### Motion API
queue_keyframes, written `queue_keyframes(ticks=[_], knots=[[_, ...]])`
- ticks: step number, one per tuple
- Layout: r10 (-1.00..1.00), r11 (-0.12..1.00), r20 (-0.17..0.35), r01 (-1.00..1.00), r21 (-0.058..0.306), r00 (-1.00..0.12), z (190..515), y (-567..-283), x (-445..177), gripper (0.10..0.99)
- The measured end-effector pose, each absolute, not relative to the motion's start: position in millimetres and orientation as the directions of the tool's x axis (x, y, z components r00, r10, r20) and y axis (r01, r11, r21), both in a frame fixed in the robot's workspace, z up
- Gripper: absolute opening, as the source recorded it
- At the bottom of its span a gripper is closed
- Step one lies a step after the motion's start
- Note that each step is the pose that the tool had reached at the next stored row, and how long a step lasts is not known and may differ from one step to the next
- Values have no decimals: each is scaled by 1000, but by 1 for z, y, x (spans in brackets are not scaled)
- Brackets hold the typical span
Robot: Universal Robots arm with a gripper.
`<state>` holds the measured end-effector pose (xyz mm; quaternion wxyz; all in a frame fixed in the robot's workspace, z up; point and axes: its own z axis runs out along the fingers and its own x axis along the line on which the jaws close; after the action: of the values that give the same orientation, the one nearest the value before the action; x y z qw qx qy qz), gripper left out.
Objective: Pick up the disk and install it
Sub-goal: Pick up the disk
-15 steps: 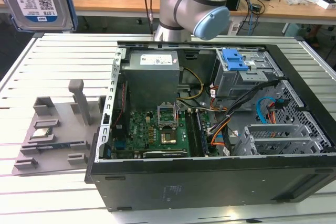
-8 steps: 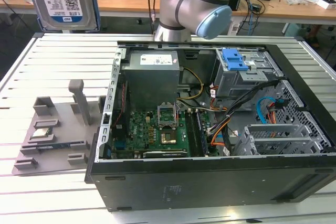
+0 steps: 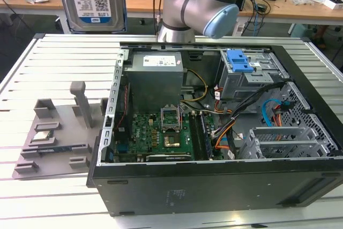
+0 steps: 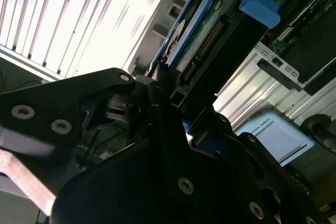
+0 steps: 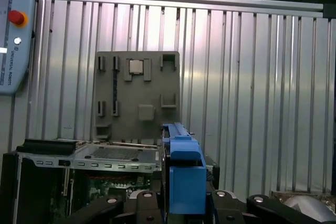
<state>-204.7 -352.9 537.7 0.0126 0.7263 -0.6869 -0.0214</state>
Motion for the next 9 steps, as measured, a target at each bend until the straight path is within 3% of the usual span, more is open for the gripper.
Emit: queue_keyframes(ticks=[9], knots=[[-998,-56,-14,-997,48,56,538,-353,-162,369]])
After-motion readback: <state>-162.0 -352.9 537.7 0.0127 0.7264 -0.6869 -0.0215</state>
